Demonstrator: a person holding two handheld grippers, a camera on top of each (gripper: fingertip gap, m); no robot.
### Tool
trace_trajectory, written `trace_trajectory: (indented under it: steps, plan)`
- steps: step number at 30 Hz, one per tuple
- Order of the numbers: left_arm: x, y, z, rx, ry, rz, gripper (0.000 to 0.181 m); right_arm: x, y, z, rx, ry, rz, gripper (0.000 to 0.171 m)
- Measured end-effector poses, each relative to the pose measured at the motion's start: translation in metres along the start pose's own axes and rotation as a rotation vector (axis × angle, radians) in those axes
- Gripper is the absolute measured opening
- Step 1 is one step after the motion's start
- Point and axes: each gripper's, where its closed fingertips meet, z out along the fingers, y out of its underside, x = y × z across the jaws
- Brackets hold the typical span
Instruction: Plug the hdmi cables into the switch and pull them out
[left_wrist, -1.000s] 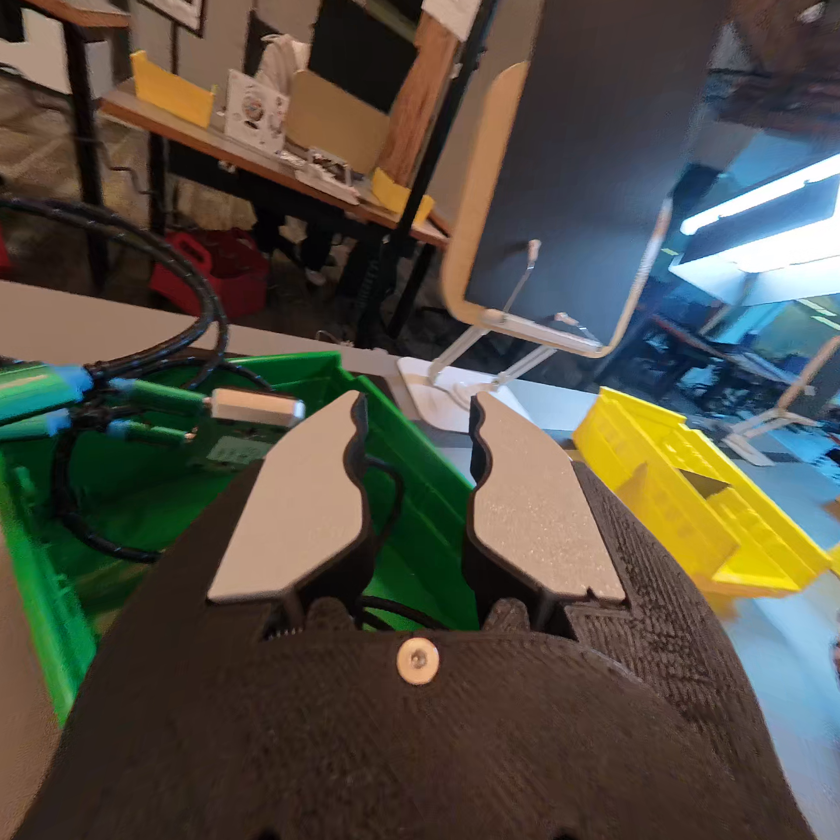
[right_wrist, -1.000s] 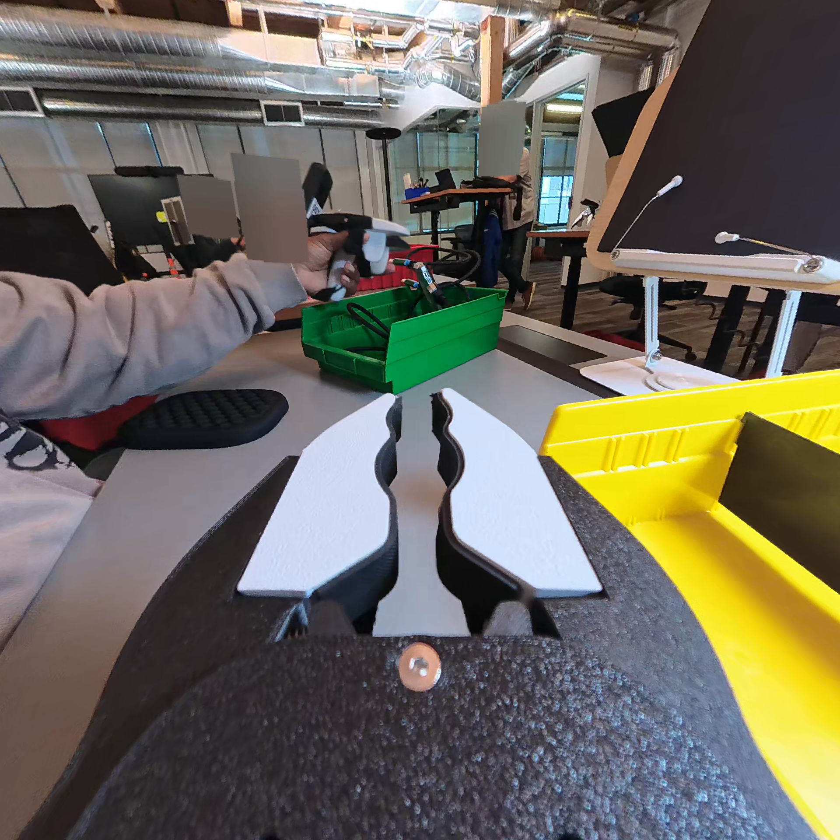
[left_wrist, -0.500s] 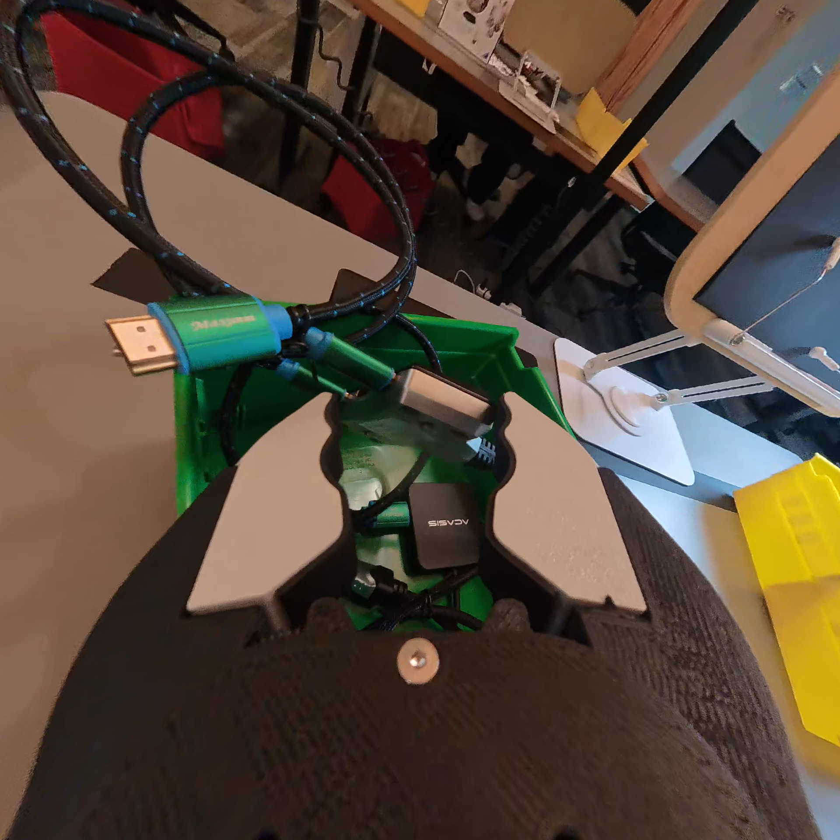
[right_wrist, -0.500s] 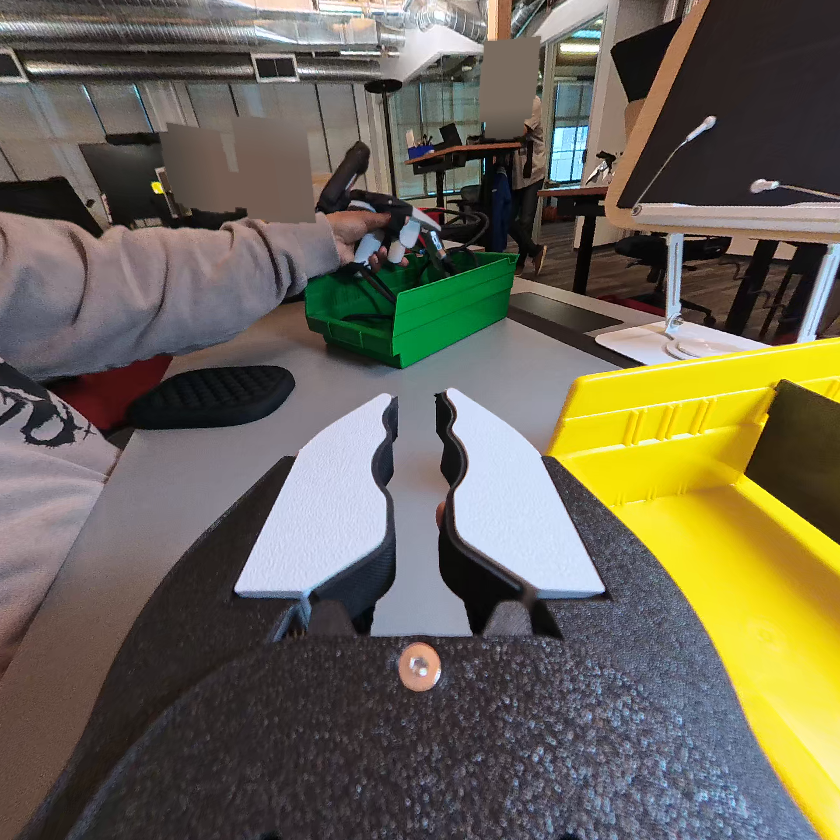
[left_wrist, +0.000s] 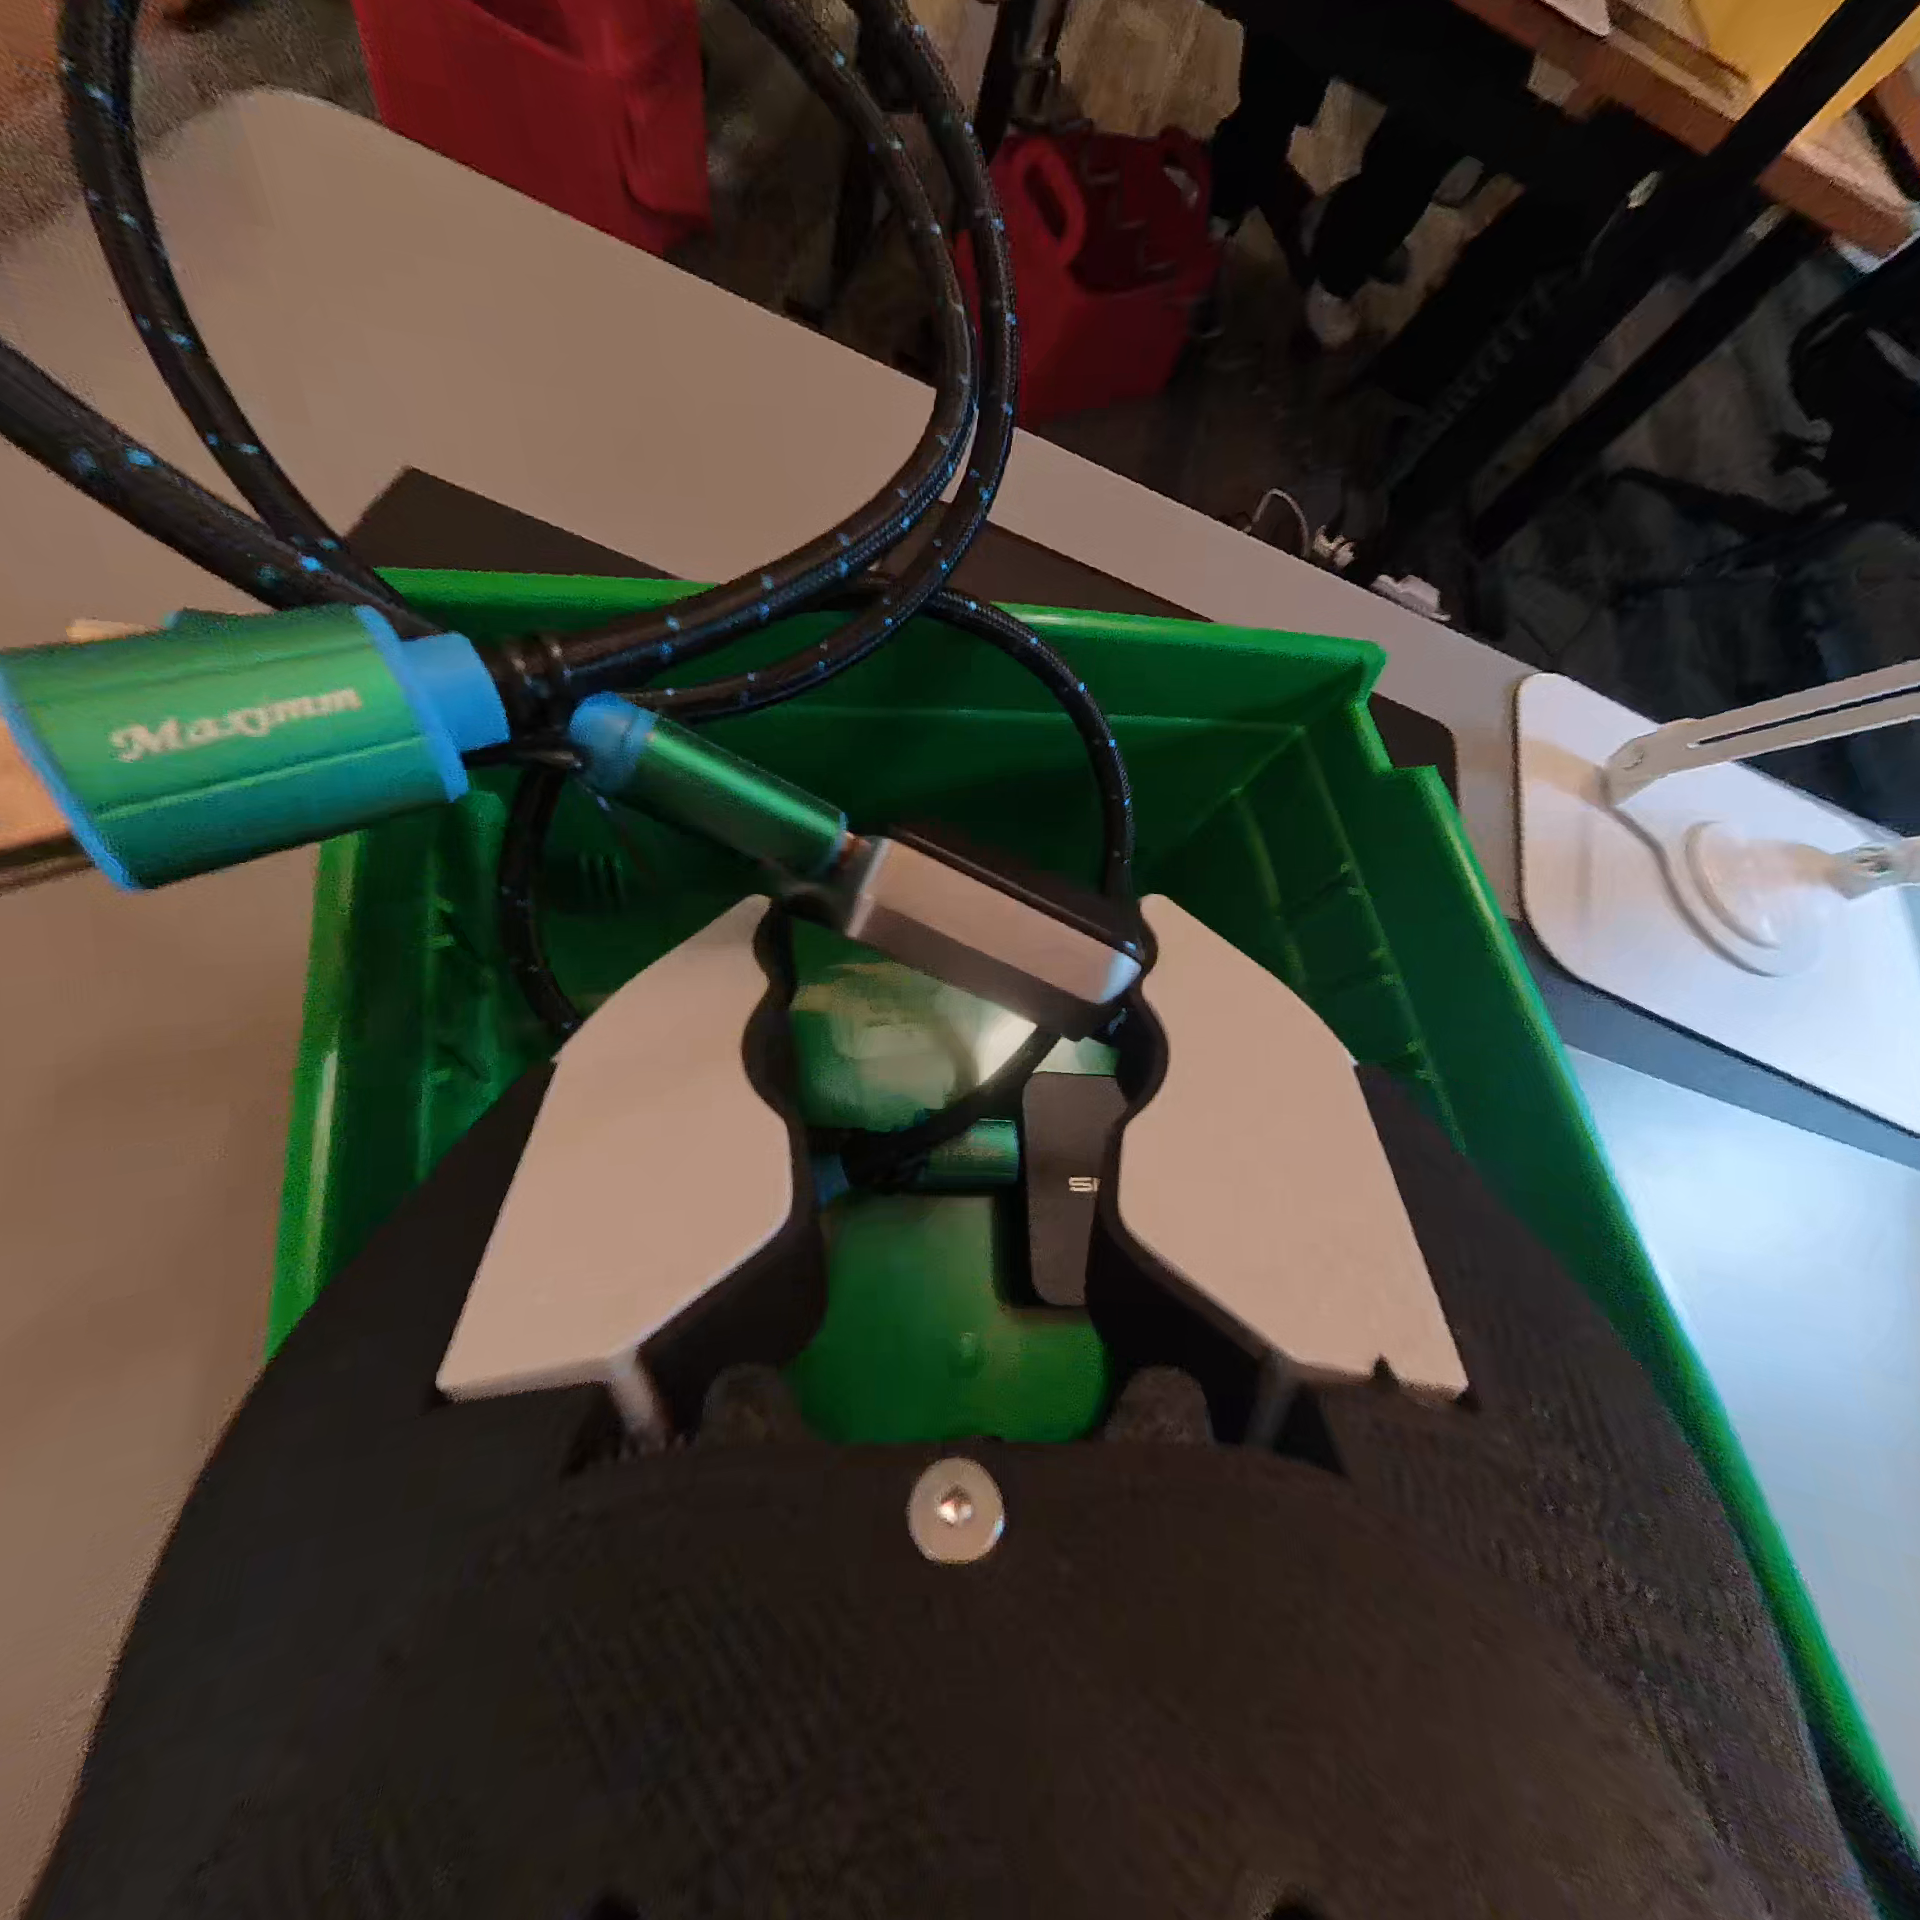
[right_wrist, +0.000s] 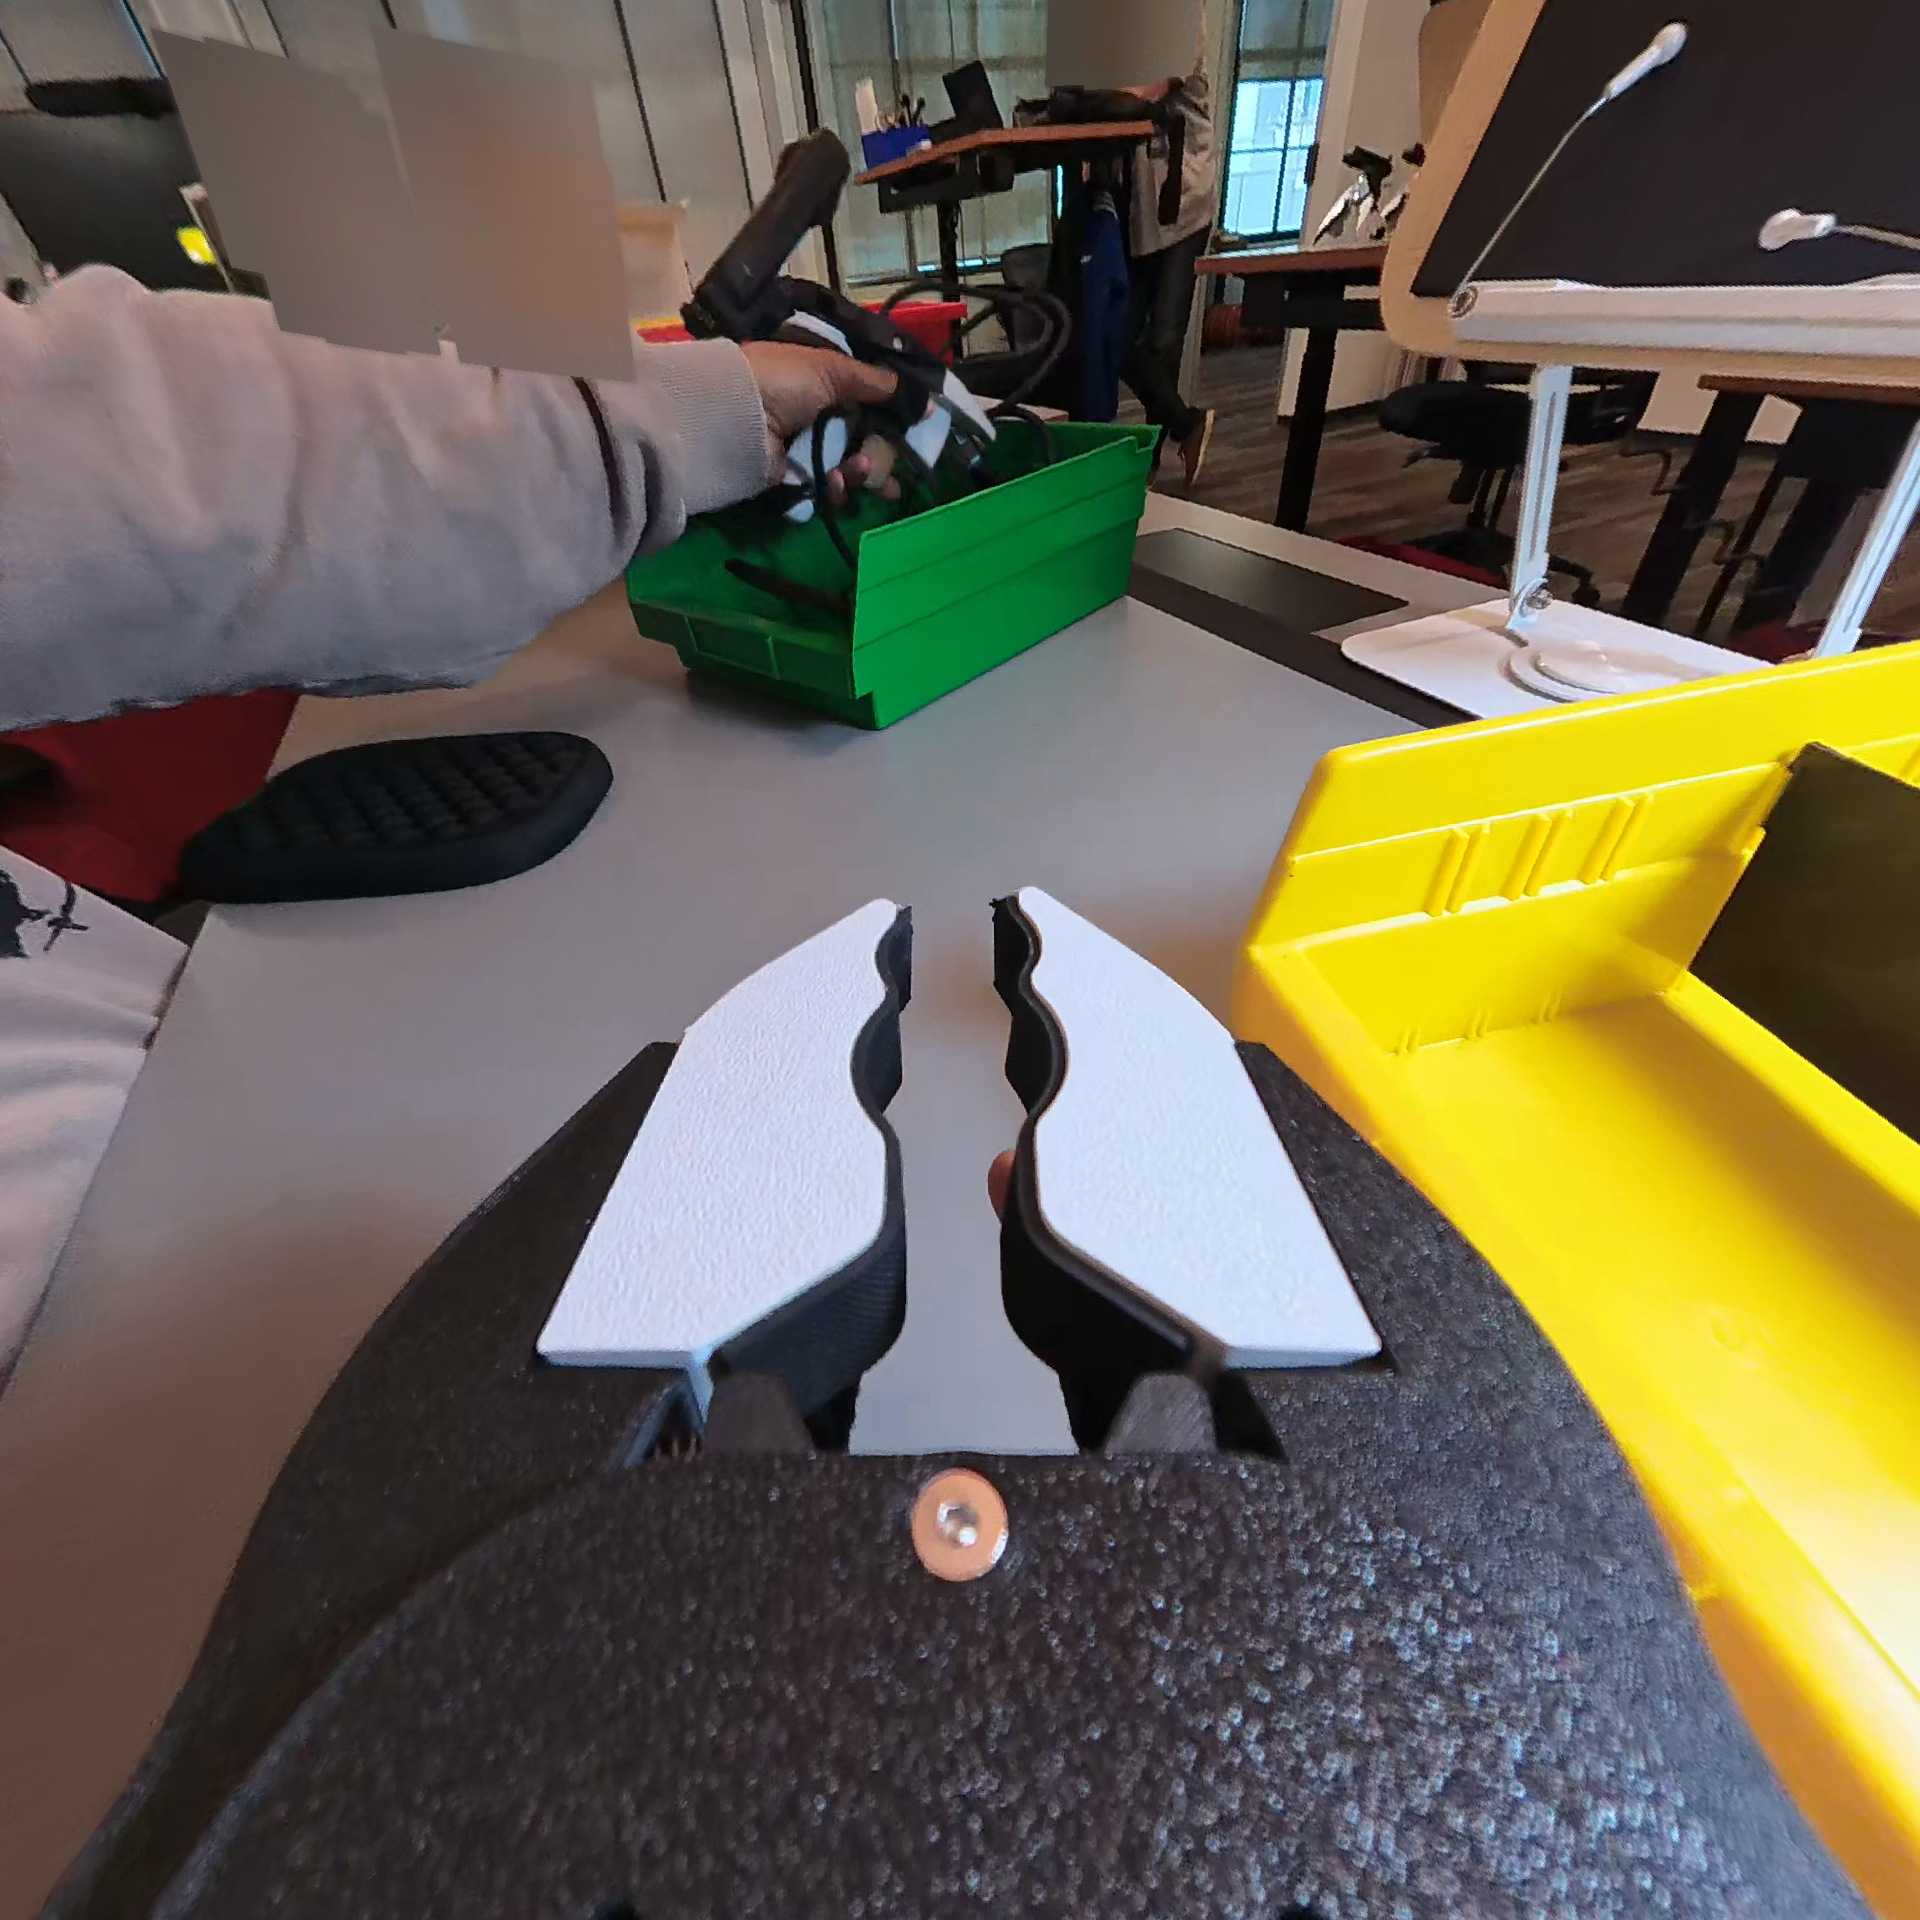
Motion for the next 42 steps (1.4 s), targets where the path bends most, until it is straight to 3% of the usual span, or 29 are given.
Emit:
trace_trajectory:
  steps: [5,11,18,23,26,29,32,36,39,42]
  plan:
    - [0.004,-0.009,-0.013,0.120,0.035,0.014,0.048,0.000,0.008,0.002,-0.059,0.016,-0.033,0.015]
    - [0.034,-0.044,-0.064,0.294,0.194,0.159,0.028,0.000,0.012,0.004,-0.086,0.024,-0.050,0.015]
    - [0.114,-0.095,-0.175,0.574,0.461,0.487,0.024,-0.001,0.018,0.010,-0.092,0.020,-0.029,0.015]
    - [0.181,-0.098,-0.262,0.745,0.673,0.750,0.024,-0.006,0.022,0.016,-0.099,0.006,-0.049,0.015]
    - [0.218,-0.066,-0.299,0.786,0.836,0.904,0.023,-0.012,0.016,0.017,-0.073,0.002,-0.095,0.015]
    - [0.251,-0.010,-0.312,0.736,0.998,1.018,0.023,-0.017,0.000,0.014,0.006,0.011,-0.144,0.017]
    - [0.275,0.056,-0.299,0.650,1.139,1.080,0.023,-0.019,-0.032,0.000,0.147,0.052,-0.183,0.023]
    - [0.292,0.127,-0.258,0.543,1.193,1.150,0.022,-0.005,-0.088,-0.043,0.305,0.238,-0.256,0.024]
    - [0.297,0.165,-0.238,0.461,1.173,1.270,0.022,-0.014,-0.113,-0.052,0.206,0.249,-0.350,0.024]
    - [0.301,0.196,-0.234,0.420,1.166,1.387,0.022,-0.032,-0.109,-0.023,-0.013,0.183,-0.494,0.026]
